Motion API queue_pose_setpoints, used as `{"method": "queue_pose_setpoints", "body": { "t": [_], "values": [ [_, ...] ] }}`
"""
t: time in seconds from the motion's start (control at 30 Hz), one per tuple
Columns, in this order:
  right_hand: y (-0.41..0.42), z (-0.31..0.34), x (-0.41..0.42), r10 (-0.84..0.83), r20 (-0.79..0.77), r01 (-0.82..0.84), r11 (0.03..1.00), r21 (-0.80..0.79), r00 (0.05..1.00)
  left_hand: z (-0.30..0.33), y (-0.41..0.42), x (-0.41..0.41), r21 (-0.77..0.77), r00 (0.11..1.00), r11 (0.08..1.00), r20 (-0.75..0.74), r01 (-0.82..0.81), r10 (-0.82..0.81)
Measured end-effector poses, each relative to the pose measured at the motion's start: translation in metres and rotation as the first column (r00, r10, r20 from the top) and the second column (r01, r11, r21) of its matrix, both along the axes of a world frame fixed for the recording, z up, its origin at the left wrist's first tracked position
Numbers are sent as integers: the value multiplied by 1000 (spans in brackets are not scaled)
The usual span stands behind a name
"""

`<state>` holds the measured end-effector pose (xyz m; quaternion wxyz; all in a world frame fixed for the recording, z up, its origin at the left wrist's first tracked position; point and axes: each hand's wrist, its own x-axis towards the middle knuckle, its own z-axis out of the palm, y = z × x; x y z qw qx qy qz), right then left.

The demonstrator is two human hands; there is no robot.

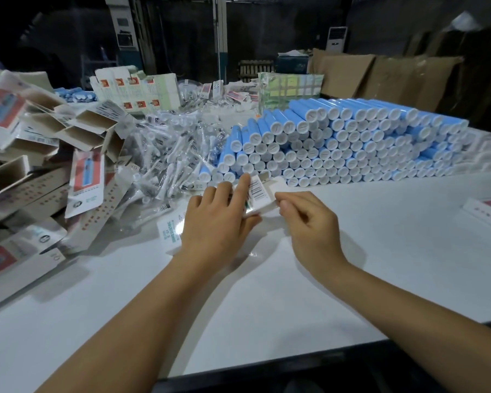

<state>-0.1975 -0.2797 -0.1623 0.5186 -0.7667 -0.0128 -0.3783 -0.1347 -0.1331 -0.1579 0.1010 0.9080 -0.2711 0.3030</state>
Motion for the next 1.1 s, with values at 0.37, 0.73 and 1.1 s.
{"method": "queue_pose_setpoints", "body": {
  "t": [0.37, 0.73, 1.1],
  "values": [
    [0, 1, 2, 17, -135, -5, 996, 89, 991, -4, -4, -5, 40, 996, 999, 77, 31, -34],
    [-5, 0, 10, 42, -255, -7, 991, 136, 966, -8, -9, -14, 127, 990, 991, 128, 46, -62],
    [5, 4, 3, 38, -217, -33, 999, 28, 975, -10, -12, -18, 124, 979, 992, 196, 24, -48]
  ]
}}
